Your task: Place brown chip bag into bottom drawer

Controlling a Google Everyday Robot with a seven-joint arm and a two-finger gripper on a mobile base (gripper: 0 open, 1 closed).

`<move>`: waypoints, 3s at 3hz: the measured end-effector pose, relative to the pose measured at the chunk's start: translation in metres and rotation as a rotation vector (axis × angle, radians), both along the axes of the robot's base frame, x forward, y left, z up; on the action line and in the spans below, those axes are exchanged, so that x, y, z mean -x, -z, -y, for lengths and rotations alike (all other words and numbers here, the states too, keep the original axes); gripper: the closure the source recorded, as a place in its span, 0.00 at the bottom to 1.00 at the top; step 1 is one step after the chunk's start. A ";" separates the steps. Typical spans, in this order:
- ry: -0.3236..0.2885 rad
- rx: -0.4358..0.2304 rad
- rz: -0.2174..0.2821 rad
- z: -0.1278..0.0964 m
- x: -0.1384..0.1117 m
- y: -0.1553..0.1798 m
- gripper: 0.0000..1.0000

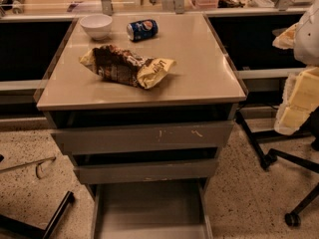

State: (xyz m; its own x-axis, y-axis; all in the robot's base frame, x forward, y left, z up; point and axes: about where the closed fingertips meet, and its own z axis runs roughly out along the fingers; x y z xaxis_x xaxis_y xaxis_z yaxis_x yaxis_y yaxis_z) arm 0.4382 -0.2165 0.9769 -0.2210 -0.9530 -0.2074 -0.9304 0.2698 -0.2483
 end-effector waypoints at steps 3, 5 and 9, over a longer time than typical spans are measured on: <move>0.044 -0.084 0.044 0.005 -0.039 0.014 0.00; -0.004 -0.183 0.060 -0.036 -0.128 0.046 0.00; -0.222 -0.374 0.174 -0.129 -0.235 0.043 0.00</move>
Offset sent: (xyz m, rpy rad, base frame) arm 0.0329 -0.0055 -0.0103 0.0644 -0.0358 -0.0204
